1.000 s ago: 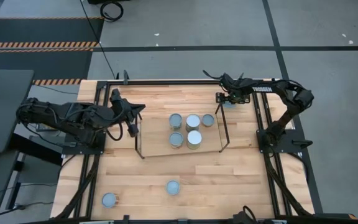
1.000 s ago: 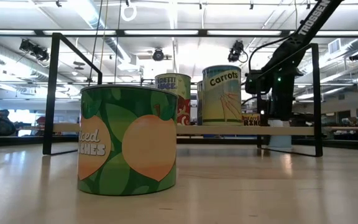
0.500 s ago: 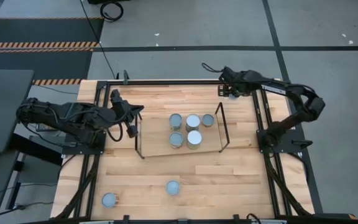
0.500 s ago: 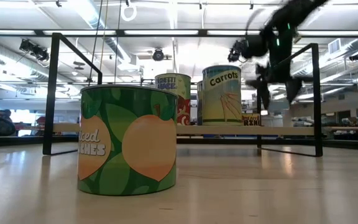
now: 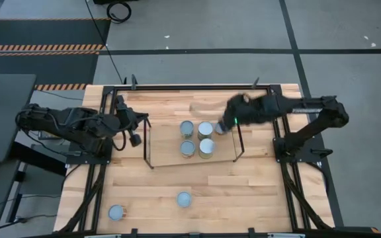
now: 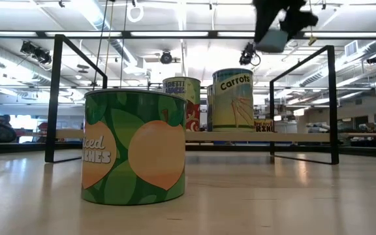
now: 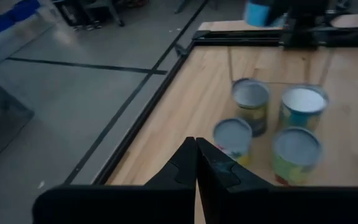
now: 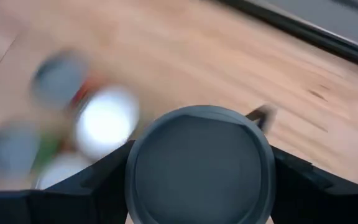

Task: Pick and place cans onto a shelf
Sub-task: Put the canned tuna on the shelf

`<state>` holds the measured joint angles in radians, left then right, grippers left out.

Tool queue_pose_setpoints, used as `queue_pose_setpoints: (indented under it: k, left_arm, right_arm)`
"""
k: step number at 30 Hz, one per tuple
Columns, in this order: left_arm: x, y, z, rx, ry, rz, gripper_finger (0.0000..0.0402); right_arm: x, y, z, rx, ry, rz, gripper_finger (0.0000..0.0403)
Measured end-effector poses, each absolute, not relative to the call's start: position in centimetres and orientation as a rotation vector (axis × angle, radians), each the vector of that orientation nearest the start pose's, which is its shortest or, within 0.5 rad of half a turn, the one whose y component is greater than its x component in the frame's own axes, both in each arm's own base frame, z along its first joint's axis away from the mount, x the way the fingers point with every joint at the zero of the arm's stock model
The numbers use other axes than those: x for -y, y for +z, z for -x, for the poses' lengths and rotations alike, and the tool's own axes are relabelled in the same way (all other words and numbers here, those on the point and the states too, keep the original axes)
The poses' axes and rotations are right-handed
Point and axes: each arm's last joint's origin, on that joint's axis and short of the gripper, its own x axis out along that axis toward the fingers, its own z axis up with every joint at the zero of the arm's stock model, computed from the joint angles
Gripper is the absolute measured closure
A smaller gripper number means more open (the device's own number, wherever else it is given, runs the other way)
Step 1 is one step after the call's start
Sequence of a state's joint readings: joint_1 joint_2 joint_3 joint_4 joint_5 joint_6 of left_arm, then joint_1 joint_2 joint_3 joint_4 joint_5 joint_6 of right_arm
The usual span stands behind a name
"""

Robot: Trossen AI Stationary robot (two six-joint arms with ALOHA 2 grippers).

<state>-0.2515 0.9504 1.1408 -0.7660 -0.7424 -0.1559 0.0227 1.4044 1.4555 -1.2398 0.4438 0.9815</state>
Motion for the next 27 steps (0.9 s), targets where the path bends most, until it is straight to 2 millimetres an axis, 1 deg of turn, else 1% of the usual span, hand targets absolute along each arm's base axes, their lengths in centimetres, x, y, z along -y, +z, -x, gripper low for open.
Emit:
queue_pose_setpoints:
  k: [2, 5, 8, 10, 12, 13, 18, 20, 24, 27]
  left_arm:
    - [2.6, 37.6, -16.3, -0.477, 0.473, -0.128, 0.0392]
    - [3.0, 38.0, -15.1, -0.455, 0.401, -0.123, 0.0392]
    - [3.5, 38.4, -14.1, -0.428, 0.341, -0.114, 0.0392]
    - [3.8, 38.5, -13.7, -0.418, 0.304, -0.112, 0.0392]
    - [4.1, 38.6, -13.4, -0.415, 0.265, -0.115, 0.0392]
    - [4.2, 38.6, -13.3, -0.415, 0.241, -0.118, 0.0392]
    - [4.9, 38.4, -12.9, -0.449, 0.139, -0.165, 0.0392]
    - [5.1, 38.1, -12.7, -0.472, 0.123, -0.178, 0.0392]
    - [5.2, 37.7, -12.3, -0.522, 0.108, -0.195, 0.0392]
    - [5.4, 37.6, -12.2, -0.530, 0.095, -0.194, 0.0392]
  right_arm:
    - [-1.9, 34.9, -25.3, -0.928, -0.737, -0.439, 0.0113]
    - [-4.7, 34.8, -25.4, -0.994, -0.507, -0.248, 0.0113]
    - [-6.7, 34.5, -26.2, -1.005, -0.303, -0.057, 0.0109]
    - [-7.5, 34.2, -27.0, -0.995, -0.186, 0.075, 0.0109]
    - [-7.9, 33.4, -27.9, -1.029, -0.084, 0.209, 0.0110]
    - [-8.0, 32.9, -28.3, -1.048, -0.056, 0.244, 0.0110]
    - [-8.0, 30.5, -29.7, -1.178, 0.001, 0.237, 0.0107]
    - [-8.0, 30.0, -29.8, -1.217, 0.028, 0.227, 0.0106]
    - [-7.5, 29.7, -29.1, -1.319, 0.045, 0.267, 0.0110]
    - [-6.8, 29.4, -29.4, -1.338, 0.035, 0.267, 0.0106]
